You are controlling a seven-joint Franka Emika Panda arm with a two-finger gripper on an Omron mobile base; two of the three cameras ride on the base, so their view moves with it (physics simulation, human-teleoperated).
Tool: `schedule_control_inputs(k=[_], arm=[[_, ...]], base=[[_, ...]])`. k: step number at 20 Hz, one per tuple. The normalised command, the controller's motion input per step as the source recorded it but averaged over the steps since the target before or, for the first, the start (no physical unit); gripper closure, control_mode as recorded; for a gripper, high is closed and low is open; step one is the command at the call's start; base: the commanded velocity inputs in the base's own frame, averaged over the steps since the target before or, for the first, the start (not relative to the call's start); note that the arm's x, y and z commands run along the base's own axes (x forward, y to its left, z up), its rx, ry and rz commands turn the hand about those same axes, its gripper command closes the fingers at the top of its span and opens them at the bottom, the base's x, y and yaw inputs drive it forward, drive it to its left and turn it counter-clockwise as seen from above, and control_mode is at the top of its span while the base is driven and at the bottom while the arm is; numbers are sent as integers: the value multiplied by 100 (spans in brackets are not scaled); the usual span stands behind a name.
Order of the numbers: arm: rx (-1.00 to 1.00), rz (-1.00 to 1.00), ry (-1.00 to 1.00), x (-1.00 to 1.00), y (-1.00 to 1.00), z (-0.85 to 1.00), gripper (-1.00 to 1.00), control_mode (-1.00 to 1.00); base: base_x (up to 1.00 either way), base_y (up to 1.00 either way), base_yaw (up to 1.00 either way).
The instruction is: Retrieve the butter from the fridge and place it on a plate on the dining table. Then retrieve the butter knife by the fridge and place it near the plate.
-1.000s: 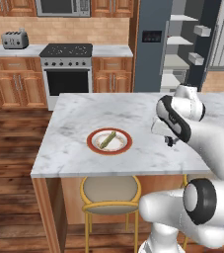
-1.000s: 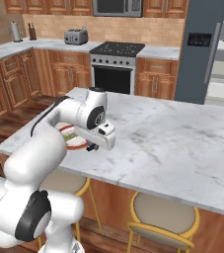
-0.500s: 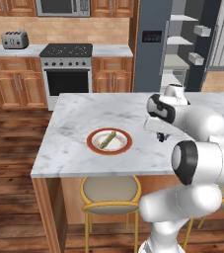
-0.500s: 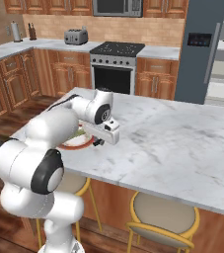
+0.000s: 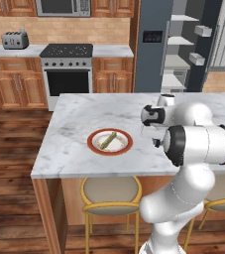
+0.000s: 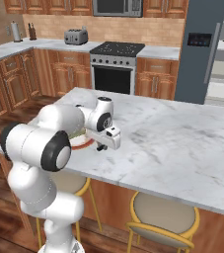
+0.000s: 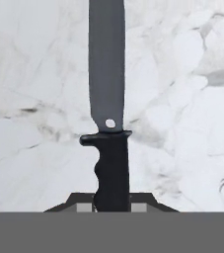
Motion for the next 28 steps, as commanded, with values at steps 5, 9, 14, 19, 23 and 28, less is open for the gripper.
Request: schedule_control_inputs(k=[5, 9, 14, 19, 23, 28], arm=[[0, -1, -12, 2, 0, -33, 100, -100], [0, 0, -6, 0, 0, -12, 100, -100], [-2, 0, 0, 31, 23, -2, 100, -100], [0, -1, 0, 29, 16, -22, 100, -100], [0, 0, 0, 22, 0, -49, 100, -100], [0, 0, 0, 14, 0, -38, 100, -100]], base=[[0, 0, 0], [0, 0, 0], [0, 0, 0], [0, 0, 0], [0, 0, 0], [0, 0, 0]])
